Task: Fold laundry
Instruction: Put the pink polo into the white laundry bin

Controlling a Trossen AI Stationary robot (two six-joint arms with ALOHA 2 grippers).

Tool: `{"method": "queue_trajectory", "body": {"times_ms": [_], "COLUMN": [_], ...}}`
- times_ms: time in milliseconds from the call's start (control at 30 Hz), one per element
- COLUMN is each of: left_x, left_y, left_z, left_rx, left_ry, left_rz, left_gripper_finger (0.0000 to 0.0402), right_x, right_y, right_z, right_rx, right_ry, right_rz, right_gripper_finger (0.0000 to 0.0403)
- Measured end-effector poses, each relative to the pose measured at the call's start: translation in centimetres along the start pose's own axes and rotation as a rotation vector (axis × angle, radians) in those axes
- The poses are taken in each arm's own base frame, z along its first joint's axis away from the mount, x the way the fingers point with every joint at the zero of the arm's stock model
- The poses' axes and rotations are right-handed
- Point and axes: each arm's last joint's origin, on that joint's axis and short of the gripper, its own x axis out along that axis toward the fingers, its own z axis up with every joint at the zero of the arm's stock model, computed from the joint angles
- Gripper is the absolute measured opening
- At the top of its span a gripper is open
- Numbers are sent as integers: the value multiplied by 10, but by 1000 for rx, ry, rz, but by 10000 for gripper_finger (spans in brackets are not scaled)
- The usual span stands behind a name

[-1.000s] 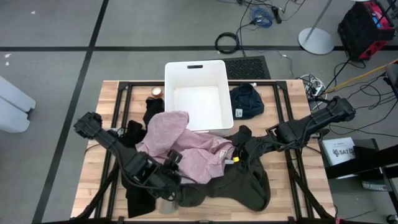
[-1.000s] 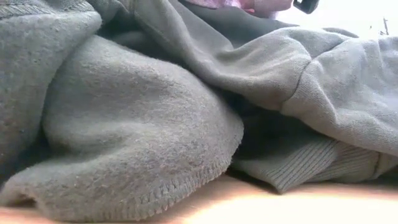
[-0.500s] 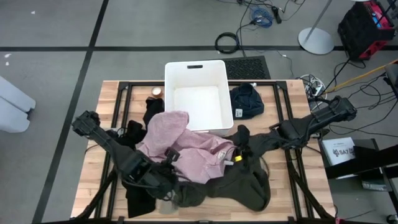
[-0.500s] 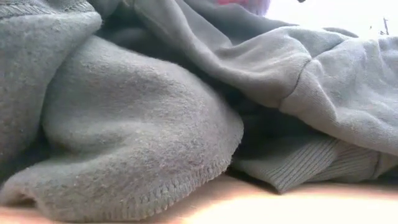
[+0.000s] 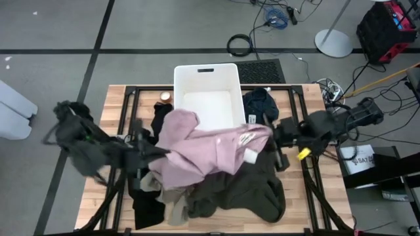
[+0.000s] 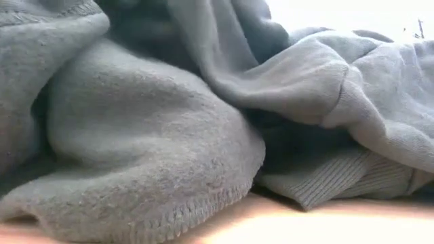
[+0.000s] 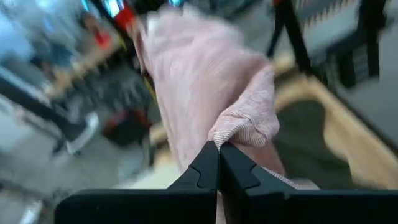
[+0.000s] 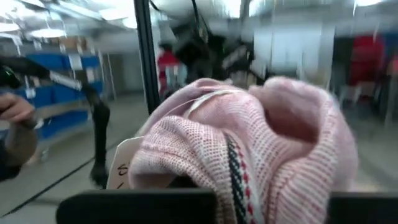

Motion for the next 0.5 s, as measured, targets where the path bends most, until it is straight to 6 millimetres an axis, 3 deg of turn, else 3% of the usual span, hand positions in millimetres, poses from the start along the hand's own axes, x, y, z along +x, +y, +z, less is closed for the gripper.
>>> {"method": "queue_trajectory", "body": {"times_ms": [267,400,500], "left_x": [-23,-30,-29], "left_y": [28,48,69], "left_z": [31,37,30], "left_rx": [125,161,153], "left_ry": [-304,-349,-313], "left_rz": [147,285,372], "left_gripper_finger": [1,0,0], "right_x": [-5,-7,-2], "right_y": [-2,-12,-31], "right_z": [34,44,53], "right_rx": [-320,-471,-502], "right_ry": [-389,-496,-471], "right_rz": [188,92,9], "right_gripper_finger": [0,0,0]}}
